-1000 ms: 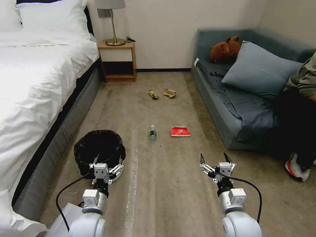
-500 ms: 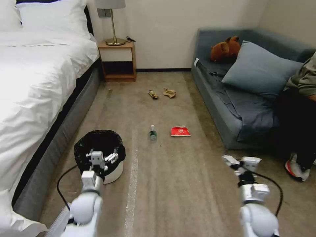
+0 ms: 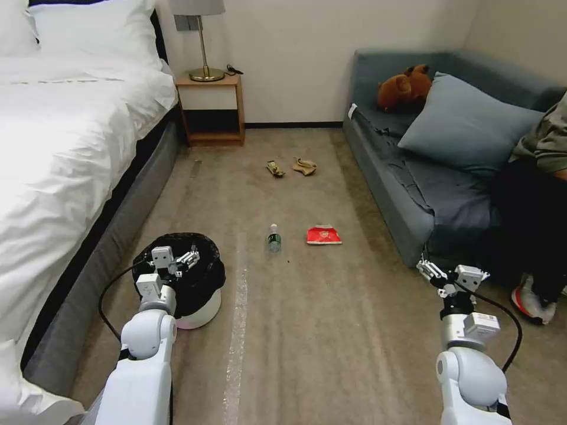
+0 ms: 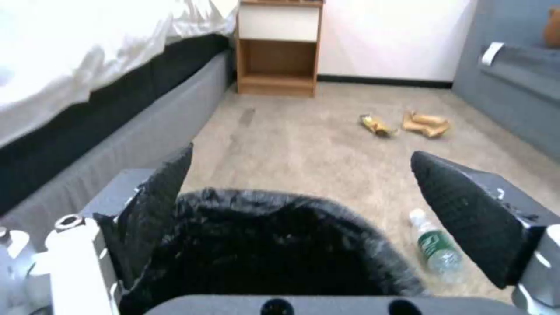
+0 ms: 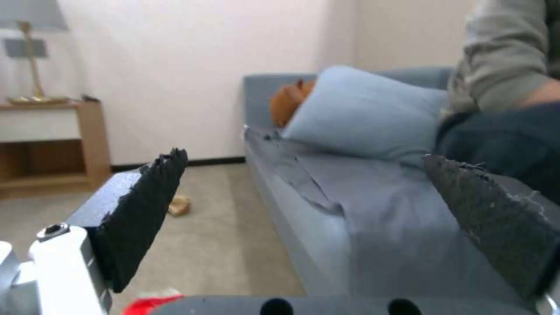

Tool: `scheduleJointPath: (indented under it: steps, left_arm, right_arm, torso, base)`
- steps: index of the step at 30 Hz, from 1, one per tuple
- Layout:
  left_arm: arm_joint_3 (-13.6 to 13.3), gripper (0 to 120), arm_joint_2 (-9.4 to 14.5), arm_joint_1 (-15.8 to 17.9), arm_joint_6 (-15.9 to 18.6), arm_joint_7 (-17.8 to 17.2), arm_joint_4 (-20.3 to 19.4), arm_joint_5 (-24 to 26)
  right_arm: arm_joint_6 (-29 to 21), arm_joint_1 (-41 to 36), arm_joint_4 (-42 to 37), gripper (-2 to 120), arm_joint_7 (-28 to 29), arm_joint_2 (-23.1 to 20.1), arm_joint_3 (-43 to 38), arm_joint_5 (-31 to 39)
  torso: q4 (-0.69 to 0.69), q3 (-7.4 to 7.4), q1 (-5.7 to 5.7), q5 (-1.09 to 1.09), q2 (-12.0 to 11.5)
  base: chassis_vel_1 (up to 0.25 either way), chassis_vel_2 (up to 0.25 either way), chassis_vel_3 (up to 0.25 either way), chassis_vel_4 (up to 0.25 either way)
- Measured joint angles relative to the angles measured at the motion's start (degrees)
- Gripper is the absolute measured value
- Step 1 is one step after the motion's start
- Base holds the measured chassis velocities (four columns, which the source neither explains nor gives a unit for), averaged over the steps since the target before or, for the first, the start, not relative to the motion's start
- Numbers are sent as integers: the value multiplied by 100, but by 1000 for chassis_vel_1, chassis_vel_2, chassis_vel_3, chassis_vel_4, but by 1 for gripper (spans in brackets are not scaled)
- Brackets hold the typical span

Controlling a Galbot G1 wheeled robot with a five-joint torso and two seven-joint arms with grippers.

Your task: Pick up the trash bin, then pick up the garbage on the floor and place it into the trash bin.

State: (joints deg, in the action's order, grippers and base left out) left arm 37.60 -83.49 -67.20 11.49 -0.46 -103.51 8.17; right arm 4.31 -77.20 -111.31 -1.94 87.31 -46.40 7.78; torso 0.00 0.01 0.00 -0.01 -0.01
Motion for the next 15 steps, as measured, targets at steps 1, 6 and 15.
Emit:
scheduleJointPath:
  steps: [1,6,15]
  left_arm:
    - [-18,100,-2,-94,97,-68,-269,48]
    - [-66,100,-8,-334,358,-236,-951,179]
    - [-161,100,-18,-806,878,-574,-2328,438]
  right_arm:
    - [-105,-24,-164,100,1,-15,75,19]
    - [-265,-6,-328,100,10,-27,197,-4]
    - [-139,-106,-211,100,-5,-9,218,-64]
  torso:
    - [0,0,0,1,0]
    - [1,0,0,1,0]
    - [0,-1,0,4,2]
  base:
    - [0,0,0,0]
    - [0,0,0,0]
    - [0,0,0,0]
